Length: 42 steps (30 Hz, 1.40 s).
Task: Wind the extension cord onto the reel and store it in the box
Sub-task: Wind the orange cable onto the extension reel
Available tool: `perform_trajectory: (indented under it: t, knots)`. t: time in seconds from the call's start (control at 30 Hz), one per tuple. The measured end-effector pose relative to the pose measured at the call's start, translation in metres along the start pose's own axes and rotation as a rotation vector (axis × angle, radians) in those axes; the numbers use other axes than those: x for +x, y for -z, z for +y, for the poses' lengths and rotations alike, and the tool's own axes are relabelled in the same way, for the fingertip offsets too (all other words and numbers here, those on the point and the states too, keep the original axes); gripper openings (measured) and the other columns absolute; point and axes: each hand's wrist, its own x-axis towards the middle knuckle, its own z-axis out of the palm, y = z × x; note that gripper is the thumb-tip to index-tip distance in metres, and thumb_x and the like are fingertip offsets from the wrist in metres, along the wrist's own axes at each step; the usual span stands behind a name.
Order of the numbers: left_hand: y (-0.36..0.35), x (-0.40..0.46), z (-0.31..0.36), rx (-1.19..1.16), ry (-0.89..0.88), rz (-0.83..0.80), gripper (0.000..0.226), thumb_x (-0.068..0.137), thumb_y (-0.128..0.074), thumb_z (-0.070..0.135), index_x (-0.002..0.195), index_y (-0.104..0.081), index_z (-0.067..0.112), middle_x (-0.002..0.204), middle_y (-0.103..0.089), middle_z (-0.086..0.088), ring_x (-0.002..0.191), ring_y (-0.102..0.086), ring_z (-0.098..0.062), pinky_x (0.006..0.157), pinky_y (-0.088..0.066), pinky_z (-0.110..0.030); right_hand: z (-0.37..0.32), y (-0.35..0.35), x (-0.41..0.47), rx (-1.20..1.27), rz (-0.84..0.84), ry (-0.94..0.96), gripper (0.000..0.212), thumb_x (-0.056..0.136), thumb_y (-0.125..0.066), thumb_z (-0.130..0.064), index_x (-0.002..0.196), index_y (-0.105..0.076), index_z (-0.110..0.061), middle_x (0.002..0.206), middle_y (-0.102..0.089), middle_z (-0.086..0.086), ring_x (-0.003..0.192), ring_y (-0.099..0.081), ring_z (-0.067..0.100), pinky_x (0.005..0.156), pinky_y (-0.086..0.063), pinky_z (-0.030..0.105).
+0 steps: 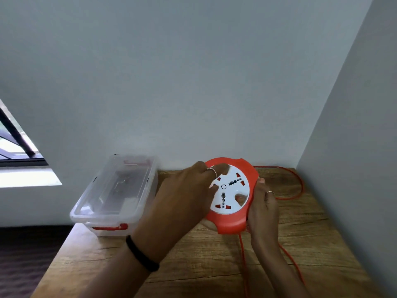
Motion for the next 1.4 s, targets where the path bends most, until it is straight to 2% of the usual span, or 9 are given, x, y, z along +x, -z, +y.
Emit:
perform_trajectory:
  t: [0.13,0.3,0.43,0.5,0.63,0.9,1.07,1.17,1.4]
  knots:
    - [-0.023,-0.005,0.023,-0.148,0.253,0.028,0.055,0.093,-0.048,0.048,0.145,-0.032,0.035,0.116,-0.066,0.003,0.101,-0.064,-0.020,0.084,-0.054,-0.039,-0.005,-0.002,0.002,-0.019,0.023,0.026,0.046,0.096,-0.036,-0.052,0.080,-0.066,-0.020,0.071,-0.072,-0.001,0.067,-0.069,0.015,0.063,-0.053,0.034]
    - [-0.036,0.002,0.036,-0.185,0.356,0.011,0.060,0.092,-0.051,0.046,0.146,-0.033,0.029,0.128,-0.060,0.000,0.112,-0.060,-0.023,0.088,-0.050,-0.036,-0.005,-0.004,0.001,-0.031,0.061,0.097,0.045,0.098,-0.037,-0.048,0.082,-0.064,-0.015,0.073,-0.068,-0.001,0.067,-0.064,0.011,0.061,-0.048,0.028]
    - [-0.042,0.005,0.041,-0.289,0.425,-0.037,0.067,0.090,-0.054,0.047,0.148,-0.028,0.029,0.139,-0.053,0.001,0.124,-0.050,-0.020,0.103,-0.039,-0.035,-0.008,-0.002,-0.006,-0.002,0.035,0.134,0.042,0.099,-0.037,-0.041,0.083,-0.062,-0.011,0.069,-0.066,-0.003,0.056,-0.059,-0.003,0.049,-0.041,0.008]
    - [-0.045,0.005,0.044,-0.298,0.453,-0.040,0.069,0.089,-0.055,0.046,0.149,-0.026,0.030,0.139,-0.053,0.003,0.125,-0.049,-0.020,0.111,-0.033,-0.040,-0.008,-0.001,-0.010,-0.007,0.025,0.160,0.040,0.100,-0.038,-0.037,0.082,-0.060,-0.009,0.066,-0.064,-0.003,0.054,-0.057,-0.004,0.048,-0.039,0.007]
    - [-0.049,0.005,0.044,-0.294,0.516,-0.086,0.070,0.087,-0.058,0.045,0.148,-0.031,0.024,0.138,-0.054,-0.003,0.124,-0.051,-0.024,0.110,-0.036,-0.045,-0.007,0.002,-0.015,-0.002,0.004,0.177,0.035,0.101,-0.040,-0.031,0.085,-0.060,-0.007,0.066,-0.062,-0.007,0.057,-0.057,-0.007,0.049,-0.038,0.005]
    - [-0.032,0.005,0.044,-0.224,0.423,-0.059,0.068,0.091,-0.058,0.042,0.149,-0.028,0.025,0.147,-0.045,-0.002,0.134,-0.040,-0.019,0.107,-0.036,-0.032,-0.015,-0.001,-0.017,0.073,-0.055,0.190,0.024,0.101,-0.035,-0.030,0.094,-0.057,-0.033,0.077,-0.068,-0.019,0.074,-0.065,-0.007,0.058,-0.047,0.008]
    - [-0.034,0.007,0.046,-0.162,0.392,-0.033,0.069,0.092,-0.056,0.041,0.151,-0.023,0.029,0.149,-0.042,-0.002,0.135,-0.041,-0.022,0.113,-0.030,-0.041,-0.018,0.000,-0.014,0.112,-0.062,0.184,0.024,0.101,-0.034,-0.033,0.101,-0.058,-0.029,0.083,-0.067,-0.015,0.075,-0.065,-0.006,0.056,-0.047,0.008]
    - [-0.032,0.007,0.044,-0.120,0.320,-0.026,0.066,0.093,-0.055,0.036,0.151,-0.023,0.029,0.147,-0.045,-0.001,0.133,-0.044,-0.020,0.109,-0.035,-0.035,-0.013,0.000,-0.012,0.108,-0.052,0.180,0.026,0.101,-0.034,-0.035,0.104,-0.059,-0.027,0.085,-0.069,-0.011,0.076,-0.066,0.000,0.059,-0.050,0.013]
    - [-0.028,0.013,0.038,0.078,0.145,-0.185,0.062,0.097,-0.049,0.026,0.151,-0.020,0.032,0.147,-0.043,-0.012,0.132,-0.043,-0.028,0.103,-0.042,-0.040,-0.009,0.000,-0.010,0.177,-0.051,0.107,0.033,0.102,-0.032,-0.033,0.108,-0.060,-0.016,0.087,-0.070,-0.003,0.071,-0.067,0.001,0.054,-0.048,0.012]
